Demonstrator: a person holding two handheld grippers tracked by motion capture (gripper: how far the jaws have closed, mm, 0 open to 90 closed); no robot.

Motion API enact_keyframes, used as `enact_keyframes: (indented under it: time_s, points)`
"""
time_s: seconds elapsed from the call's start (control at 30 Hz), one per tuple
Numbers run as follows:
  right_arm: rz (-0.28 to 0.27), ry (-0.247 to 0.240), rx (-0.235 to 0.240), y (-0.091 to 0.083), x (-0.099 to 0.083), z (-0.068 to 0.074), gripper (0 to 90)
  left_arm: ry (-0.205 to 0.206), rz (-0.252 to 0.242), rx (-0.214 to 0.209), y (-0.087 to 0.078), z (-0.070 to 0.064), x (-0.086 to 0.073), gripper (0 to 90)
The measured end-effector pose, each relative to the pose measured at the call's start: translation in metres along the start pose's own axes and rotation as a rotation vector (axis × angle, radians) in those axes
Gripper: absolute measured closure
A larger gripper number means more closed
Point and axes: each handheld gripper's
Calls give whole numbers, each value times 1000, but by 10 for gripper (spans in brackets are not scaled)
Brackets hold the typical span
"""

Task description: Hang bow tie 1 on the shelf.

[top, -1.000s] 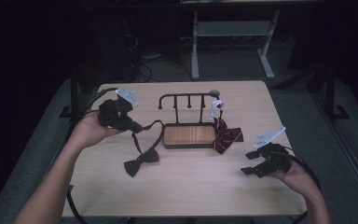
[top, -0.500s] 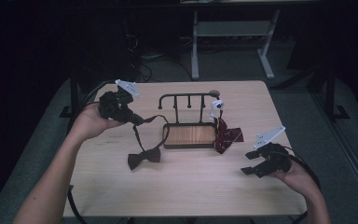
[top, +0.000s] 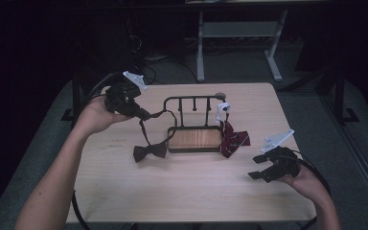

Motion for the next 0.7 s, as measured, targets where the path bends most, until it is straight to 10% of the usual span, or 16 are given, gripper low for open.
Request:
enact_keyframes:
  time_s: [0.7]
  points:
    - [-11, 4, -7, -5, -1, 0, 347, -43, 61, 15, 2, 27, 5, 898]
Point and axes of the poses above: each handheld gripper's, and its own axes: y roughly forward along the jaws, x roughly out of its top, z roughly to its left, and after that the axes turned 3 degrees about -x, right-handed
